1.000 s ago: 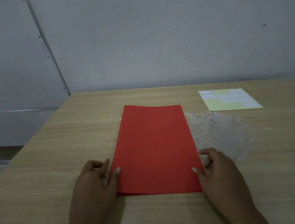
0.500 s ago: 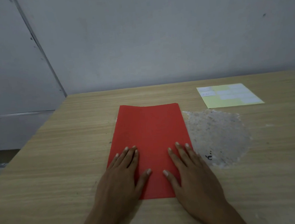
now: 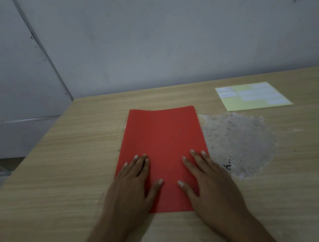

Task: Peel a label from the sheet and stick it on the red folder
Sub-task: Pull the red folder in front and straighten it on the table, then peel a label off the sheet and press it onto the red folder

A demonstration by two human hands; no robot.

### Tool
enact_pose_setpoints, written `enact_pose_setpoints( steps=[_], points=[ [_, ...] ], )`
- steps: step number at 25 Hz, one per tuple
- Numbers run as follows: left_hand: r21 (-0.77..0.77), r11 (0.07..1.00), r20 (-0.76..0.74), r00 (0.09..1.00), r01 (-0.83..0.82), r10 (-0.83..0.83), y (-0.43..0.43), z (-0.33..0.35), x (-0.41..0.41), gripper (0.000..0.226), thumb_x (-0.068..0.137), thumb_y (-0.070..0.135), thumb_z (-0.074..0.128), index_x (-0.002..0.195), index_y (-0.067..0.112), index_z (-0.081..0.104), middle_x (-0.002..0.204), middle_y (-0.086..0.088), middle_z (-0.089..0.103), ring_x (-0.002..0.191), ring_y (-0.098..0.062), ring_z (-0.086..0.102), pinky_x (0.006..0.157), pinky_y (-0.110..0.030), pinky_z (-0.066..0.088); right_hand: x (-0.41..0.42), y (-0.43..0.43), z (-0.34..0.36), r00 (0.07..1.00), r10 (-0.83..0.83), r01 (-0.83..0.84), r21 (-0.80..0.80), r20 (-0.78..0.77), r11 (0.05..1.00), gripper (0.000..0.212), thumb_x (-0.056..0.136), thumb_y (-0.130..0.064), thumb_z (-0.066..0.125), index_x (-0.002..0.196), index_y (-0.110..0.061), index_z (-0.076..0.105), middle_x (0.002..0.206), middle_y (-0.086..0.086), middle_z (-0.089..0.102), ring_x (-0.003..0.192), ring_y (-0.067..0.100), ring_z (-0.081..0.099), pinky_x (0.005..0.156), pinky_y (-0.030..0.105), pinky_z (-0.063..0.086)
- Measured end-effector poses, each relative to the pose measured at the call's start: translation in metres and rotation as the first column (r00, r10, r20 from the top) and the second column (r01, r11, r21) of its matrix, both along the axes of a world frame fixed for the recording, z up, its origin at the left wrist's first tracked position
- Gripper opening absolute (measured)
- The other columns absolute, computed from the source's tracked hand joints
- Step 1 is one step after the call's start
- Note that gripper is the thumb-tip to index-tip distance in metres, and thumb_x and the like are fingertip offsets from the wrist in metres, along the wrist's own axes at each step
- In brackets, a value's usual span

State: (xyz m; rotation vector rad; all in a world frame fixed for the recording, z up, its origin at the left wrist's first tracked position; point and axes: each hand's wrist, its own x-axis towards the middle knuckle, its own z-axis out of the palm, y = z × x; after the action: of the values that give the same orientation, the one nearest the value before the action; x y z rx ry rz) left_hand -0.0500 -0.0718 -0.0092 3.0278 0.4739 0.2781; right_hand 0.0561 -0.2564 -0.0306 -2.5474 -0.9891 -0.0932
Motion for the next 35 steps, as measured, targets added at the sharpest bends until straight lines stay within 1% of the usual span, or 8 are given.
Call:
enact_pose_setpoints(
  steps=[6, 10, 14, 17, 19, 24, 30, 35],
  points=[
    [-0.016, 1.0, 0.008, 1.0, -0.004, 0.004, -0.001, -0.003, -0.002, 0.081, 0.091, 0.069, 0.011, 0.153, 0.02, 0.022, 0.161, 0.007, 0.018, 0.149, -0.006, 0.008, 0.122, -0.028, 0.009, -0.001, -0.001, -0.002, 1.0, -0.001, 0.001, -0.009, -0.005, 1.0, 0.071, 0.089, -0.071, 0.012, 0.153, -0.043, 0.005, 0.163, -0.021, -0.009, 0.149, 0.002, -0.015, 0.117, 0.027, -0.007],
    [-0.019, 1.0, 0.023, 1.0, -0.004, 0.005, -0.001, -0.004, -0.002, 0.08, 0.091, 0.069, 0.011, 0.154, 0.02, 0.021, 0.162, 0.007, 0.017, 0.149, -0.005, 0.007, 0.122, -0.028, 0.008, 0.001, -0.002, 0.0, 1.0, 0.001, -0.001, -0.002, -0.012, 1.0, 0.07, 0.089, -0.07, 0.016, 0.153, -0.042, 0.012, 0.163, -0.02, -0.003, 0.15, 0.002, -0.01, 0.118, 0.028, -0.003],
    [-0.023, 1.0, -0.004, 1.0, 0.008, -0.008, 0.0, -0.002, 0.0, 0.084, 0.088, 0.07, 0.008, 0.154, 0.02, 0.022, 0.162, 0.008, 0.016, 0.149, -0.006, 0.006, 0.122, -0.028, 0.006, 0.006, -0.005, 0.006, 0.991, 0.037, -0.023, 0.102, -0.131, 0.995, 0.065, 0.089, -0.069, 0.031, 0.149, -0.042, 0.031, 0.162, -0.023, 0.011, 0.149, -0.002, 0.0, 0.123, 0.032, 0.009],
    [0.001, 1.0, -0.042, 0.999, 0.026, -0.026, 0.0, 0.005, 0.006, 0.083, 0.088, 0.07, 0.012, 0.152, 0.019, 0.026, 0.162, 0.005, 0.019, 0.149, -0.01, 0.01, 0.122, -0.03, 0.005, 0.015, -0.012, 0.012, 0.984, 0.062, -0.025, 0.212, -0.168, 0.977, 0.052, 0.09, -0.059, 0.048, 0.138, -0.04, 0.05, 0.155, -0.024, 0.029, 0.144, -0.006, 0.018, 0.117, 0.023, 0.014],
    [0.034, 0.998, -0.055, 0.997, 0.053, -0.051, -0.003, 0.012, 0.017, 0.077, 0.091, 0.067, 0.02, 0.151, 0.019, 0.03, 0.16, 0.004, 0.025, 0.149, -0.01, 0.012, 0.122, -0.032, 0.007, 0.022, -0.018, 0.016, 0.977, 0.07, -0.009, 0.289, -0.2, 0.957, 0.044, 0.09, -0.053, 0.053, 0.132, -0.039, 0.057, 0.148, -0.027, 0.039, 0.138, -0.009, 0.028, 0.117, 0.022, 0.02],
    [0.009, 0.976, 0.023, 0.975, 0.219, -0.219, -0.027, 0.026, 0.093, 0.069, 0.094, 0.056, 0.034, 0.148, 0.014, 0.035, 0.155, -0.002, 0.036, 0.147, -0.015, 0.022, 0.12, -0.035, 0.013, 0.037, -0.038, 0.021, 0.981, 0.012, 0.071, 0.407, -0.196, 0.911, 0.03, 0.089, -0.037, 0.064, 0.118, -0.032, 0.069, 0.133, -0.02, 0.057, 0.125, -0.005, 0.048, 0.109, 0.027, 0.04],
    [-0.112, 0.925, 0.028, 0.931, 0.363, -0.363, -0.064, 0.011, 0.22, 0.064, 0.098, 0.043, 0.04, 0.149, 0.005, 0.029, 0.156, -0.01, 0.032, 0.146, -0.024, 0.024, 0.12, -0.042, 0.018, 0.068, -0.076, 0.022, 0.97, -0.159, 0.216, 0.348, -0.185, 0.912, 0.03, 0.089, -0.034, 0.063, 0.119, -0.031, 0.069, 0.133, -0.016, 0.058, 0.125, 0.003, 0.05, 0.105, 0.026, 0.041],
    [-0.165, 0.929, 0.027, 0.943, 0.331, -0.332, -0.084, 0.003, 0.282, 0.068, 0.099, 0.042, 0.036, 0.15, 0.001, 0.021, 0.16, -0.014, 0.021, 0.149, -0.028, 0.012, 0.12, -0.045, 0.015, 0.073, -0.086, 0.017, 0.974, -0.152, 0.201, 0.33, -0.167, 0.922, 0.03, 0.088, -0.029, 0.067, 0.118, -0.028, 0.07, 0.134, -0.012, 0.057, 0.125, 0.005, 0.049, 0.106, 0.024, 0.038]
  ],
)
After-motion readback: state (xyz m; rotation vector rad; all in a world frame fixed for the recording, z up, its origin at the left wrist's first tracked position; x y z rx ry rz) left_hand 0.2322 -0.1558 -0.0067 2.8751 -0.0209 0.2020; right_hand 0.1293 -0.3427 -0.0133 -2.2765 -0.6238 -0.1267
